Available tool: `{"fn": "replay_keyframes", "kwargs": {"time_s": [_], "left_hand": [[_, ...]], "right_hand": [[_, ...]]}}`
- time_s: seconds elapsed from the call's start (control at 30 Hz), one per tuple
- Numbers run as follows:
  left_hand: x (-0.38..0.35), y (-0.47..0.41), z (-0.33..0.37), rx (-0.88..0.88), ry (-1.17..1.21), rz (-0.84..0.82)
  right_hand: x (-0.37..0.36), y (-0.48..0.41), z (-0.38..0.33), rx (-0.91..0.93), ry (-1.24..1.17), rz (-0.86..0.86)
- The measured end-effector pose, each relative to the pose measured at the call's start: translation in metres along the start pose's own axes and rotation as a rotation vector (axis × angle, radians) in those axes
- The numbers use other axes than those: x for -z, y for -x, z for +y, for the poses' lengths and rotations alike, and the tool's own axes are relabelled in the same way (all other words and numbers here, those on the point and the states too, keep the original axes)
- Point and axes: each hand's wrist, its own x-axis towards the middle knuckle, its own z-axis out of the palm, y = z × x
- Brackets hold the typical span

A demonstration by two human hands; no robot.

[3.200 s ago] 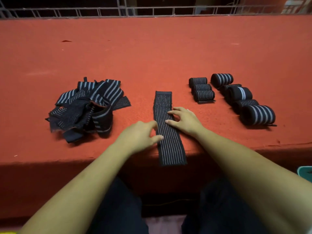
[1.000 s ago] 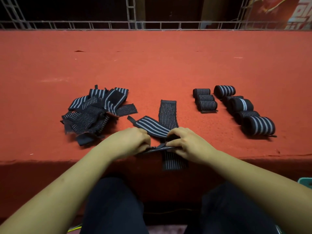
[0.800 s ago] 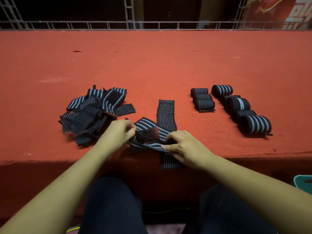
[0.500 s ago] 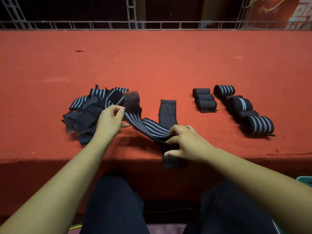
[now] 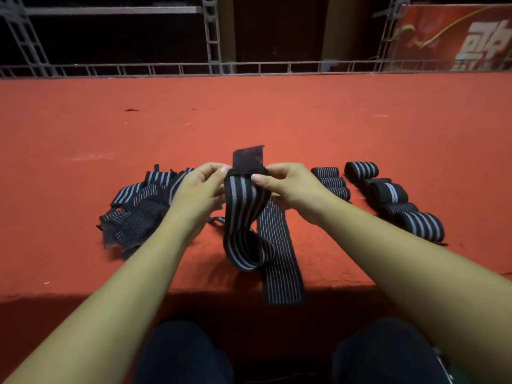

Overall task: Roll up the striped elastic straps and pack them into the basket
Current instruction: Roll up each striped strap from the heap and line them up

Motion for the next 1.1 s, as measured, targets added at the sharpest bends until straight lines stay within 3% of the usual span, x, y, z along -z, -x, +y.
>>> {"fn": "replay_keyframes", "kwargs": {"time_s": [0.07,0.23,0.33,0.4,0.57,0.67,0.73,0.87,0.97,1.1], "left_hand": [[-0.004,0.003,-0.005,0.022,0.039,-0.085],[0.003,0.008,-0.032,0.087,-0.327,-0.219],[0.008,0.011,-0.036,0.135,-0.333,-0.208],[0.008,0.014,-0.036,0.113,-0.303,-0.222],[0.0,0.013,-0.026,0.095,-0.034,-0.209],[-0.002,0.01,-0.018,0.056,0.015,-0.198],[-0.004,0.009,-0.014,0.041,0.014,-0.204],[-0.008,0.013,-0.014,0.033,0.006,-0.195],[-0.004,0.015,-0.022,0.104,-0.047,-0.241],[0.018,0.016,-0.04,0.224,-0.358,-0.216]], "right_hand": [[0.0,-0.002,-0.007,-0.032,-0.059,0.0],[0.016,-0.006,-0.03,-0.114,-0.265,0.157],[0.03,-0.009,-0.034,-0.166,-0.386,0.305],[0.033,-0.01,-0.028,-0.183,-0.332,0.311],[0.023,-0.003,-0.012,-0.146,0.067,0.126],[0.015,0.006,-0.008,-0.08,0.177,-0.124],[0.012,0.007,-0.008,-0.029,0.23,-0.161],[0.016,-0.002,-0.021,0.073,0.251,0.105],[0.022,-0.009,-0.03,0.115,0.257,0.208],[0.039,-0.02,-0.034,0.139,0.134,0.406]]}}
